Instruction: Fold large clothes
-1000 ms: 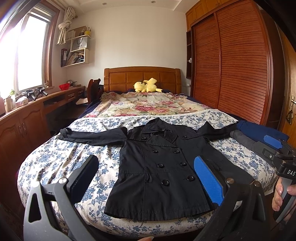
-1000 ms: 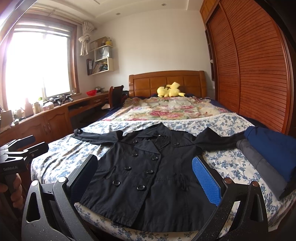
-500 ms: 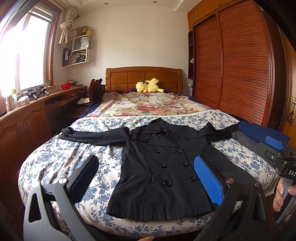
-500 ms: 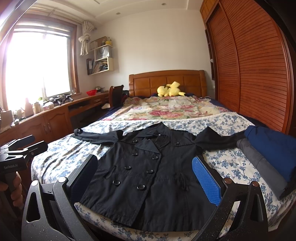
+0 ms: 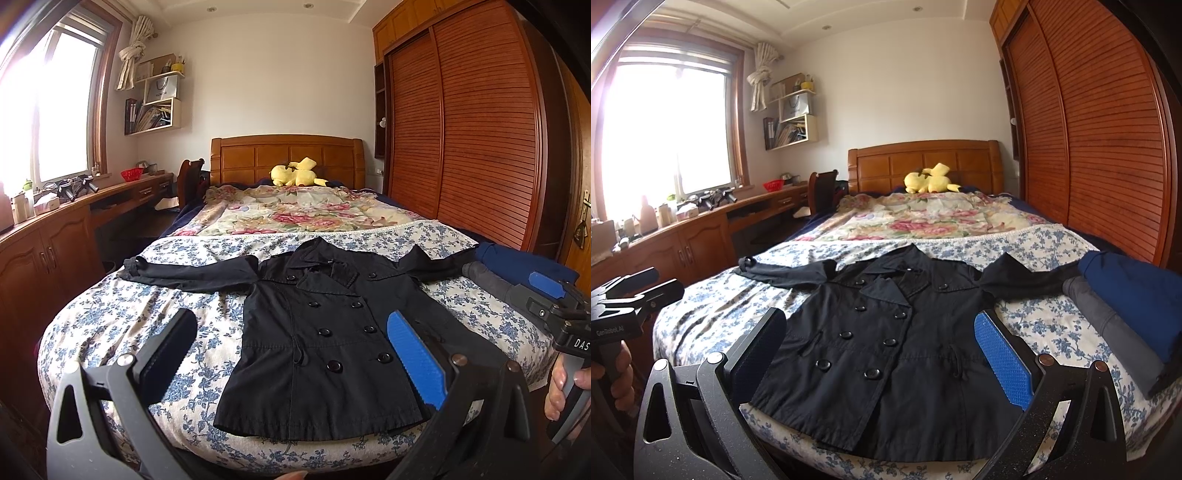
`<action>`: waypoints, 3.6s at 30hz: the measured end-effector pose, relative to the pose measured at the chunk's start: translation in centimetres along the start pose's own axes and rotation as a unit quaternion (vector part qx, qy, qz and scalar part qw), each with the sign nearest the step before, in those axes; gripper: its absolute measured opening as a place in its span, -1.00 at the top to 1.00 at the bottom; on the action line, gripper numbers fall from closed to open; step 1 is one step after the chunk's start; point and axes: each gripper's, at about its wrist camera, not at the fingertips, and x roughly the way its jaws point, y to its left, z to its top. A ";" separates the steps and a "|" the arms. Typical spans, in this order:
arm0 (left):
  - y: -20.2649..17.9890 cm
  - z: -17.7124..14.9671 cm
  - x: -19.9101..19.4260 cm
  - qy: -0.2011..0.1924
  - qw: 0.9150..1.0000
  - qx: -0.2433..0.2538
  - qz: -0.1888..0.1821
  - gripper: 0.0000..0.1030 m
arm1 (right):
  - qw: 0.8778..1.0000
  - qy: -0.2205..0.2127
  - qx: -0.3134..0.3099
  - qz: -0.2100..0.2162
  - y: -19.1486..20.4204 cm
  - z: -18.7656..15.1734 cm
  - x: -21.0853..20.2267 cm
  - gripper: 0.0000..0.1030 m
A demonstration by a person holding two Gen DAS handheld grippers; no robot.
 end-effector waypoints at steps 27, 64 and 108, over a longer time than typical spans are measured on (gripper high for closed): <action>1.0 -1.2 2.6 0.026 1.000 0.001 0.010 -1.00 | 1.000 0.014 -0.008 0.002 0.4 -0.6 1.0 -1.00; 11.2 -5.4 17.0 0.130 0.990 -0.007 0.044 -1.00 | 0.994 0.086 -0.044 0.057 0.6 -3.0 17.6 -1.00; 31.5 -1.2 46.0 0.211 0.956 -0.196 0.060 -0.45 | 0.974 0.165 -0.070 0.142 5.1 -5.1 35.5 -1.00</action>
